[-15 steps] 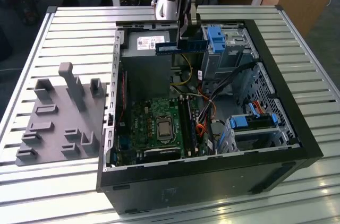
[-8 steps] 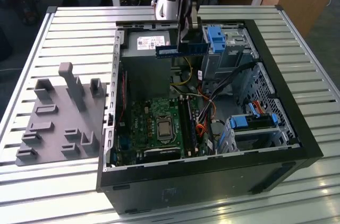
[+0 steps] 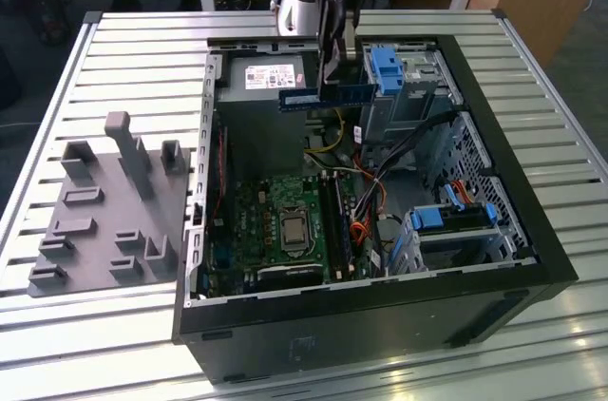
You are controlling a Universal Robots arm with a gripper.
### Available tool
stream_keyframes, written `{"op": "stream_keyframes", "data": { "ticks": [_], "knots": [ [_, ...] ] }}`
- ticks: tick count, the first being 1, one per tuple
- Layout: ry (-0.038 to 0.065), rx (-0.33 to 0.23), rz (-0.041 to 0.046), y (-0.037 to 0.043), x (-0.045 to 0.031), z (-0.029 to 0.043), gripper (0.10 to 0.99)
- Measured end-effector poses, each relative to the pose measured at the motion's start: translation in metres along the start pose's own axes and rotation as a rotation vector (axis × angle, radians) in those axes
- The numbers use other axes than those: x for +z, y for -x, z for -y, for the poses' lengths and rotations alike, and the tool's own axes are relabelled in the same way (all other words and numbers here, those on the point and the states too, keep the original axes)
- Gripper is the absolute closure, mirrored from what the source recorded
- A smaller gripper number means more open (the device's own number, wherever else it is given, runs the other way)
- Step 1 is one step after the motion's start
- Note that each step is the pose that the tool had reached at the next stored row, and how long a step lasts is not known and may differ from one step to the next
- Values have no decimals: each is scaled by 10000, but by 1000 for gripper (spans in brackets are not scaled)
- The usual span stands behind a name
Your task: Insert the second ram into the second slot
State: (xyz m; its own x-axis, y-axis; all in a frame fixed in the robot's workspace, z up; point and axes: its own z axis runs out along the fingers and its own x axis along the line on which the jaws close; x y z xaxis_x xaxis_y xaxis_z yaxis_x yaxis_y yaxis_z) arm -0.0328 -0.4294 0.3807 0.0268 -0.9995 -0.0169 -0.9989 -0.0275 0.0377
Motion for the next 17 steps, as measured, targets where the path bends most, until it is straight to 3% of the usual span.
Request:
{"op": "stream_keyframes", "data": {
  "ticks": [8,17],
  "knots": [
    [0,0,-4,-106,0,-3,953],
    [-6,424,2,-125,0,-3,953]
  ]
}}
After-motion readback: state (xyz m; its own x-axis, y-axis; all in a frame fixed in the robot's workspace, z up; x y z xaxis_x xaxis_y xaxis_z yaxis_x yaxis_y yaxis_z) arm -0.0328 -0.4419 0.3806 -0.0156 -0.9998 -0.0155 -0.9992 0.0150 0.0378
